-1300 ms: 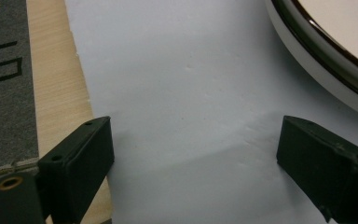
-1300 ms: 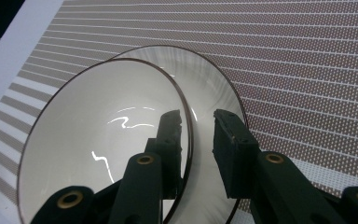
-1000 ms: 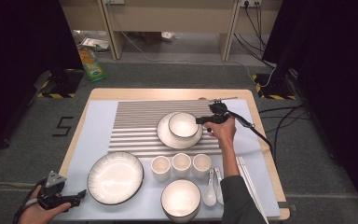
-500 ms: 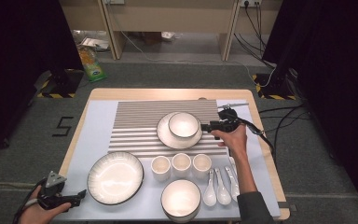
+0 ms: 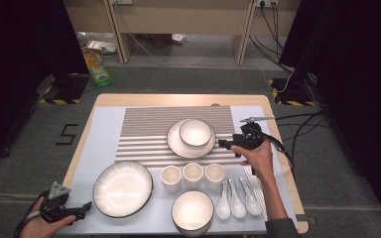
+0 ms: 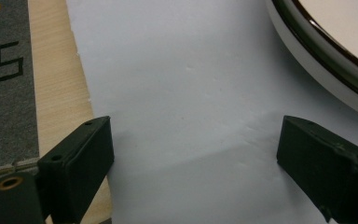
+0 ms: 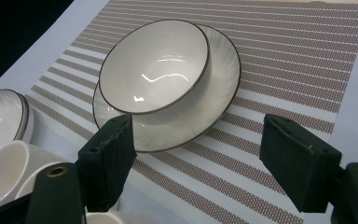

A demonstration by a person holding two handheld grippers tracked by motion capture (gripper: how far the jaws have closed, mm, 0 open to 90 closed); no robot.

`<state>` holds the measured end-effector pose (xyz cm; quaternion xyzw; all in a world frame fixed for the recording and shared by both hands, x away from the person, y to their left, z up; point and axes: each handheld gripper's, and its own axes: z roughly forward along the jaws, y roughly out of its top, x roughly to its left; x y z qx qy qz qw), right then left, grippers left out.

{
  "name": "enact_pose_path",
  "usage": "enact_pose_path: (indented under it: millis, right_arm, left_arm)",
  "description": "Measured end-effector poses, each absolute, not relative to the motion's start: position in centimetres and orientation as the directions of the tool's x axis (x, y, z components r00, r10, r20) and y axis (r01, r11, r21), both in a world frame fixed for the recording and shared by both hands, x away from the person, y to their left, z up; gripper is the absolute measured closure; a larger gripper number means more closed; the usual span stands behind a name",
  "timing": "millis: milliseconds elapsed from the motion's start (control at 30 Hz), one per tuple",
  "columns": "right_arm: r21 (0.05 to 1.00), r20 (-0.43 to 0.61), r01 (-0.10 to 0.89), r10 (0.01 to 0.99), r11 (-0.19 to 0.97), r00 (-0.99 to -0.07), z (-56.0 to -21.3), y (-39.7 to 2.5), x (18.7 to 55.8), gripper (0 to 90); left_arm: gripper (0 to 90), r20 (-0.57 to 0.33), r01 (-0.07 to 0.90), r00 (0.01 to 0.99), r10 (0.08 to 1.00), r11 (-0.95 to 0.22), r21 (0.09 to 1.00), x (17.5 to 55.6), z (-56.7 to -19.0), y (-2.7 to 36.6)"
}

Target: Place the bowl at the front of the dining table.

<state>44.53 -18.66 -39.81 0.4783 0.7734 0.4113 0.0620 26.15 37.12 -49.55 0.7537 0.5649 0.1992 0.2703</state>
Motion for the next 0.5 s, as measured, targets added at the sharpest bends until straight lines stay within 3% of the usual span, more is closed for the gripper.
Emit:
enact_pose_path:
  millis: [500]
  right_arm:
    - [0.701, 0.253, 0.665, 0.783, 0.256, -0.569, -39.7, -20.7, 41.2, 40.3]
  left_arm:
    - [9.9, -0.005, 0.743, 0.281, 0.960, -0.215, 0.633, 26.1, -49.6, 37.1]
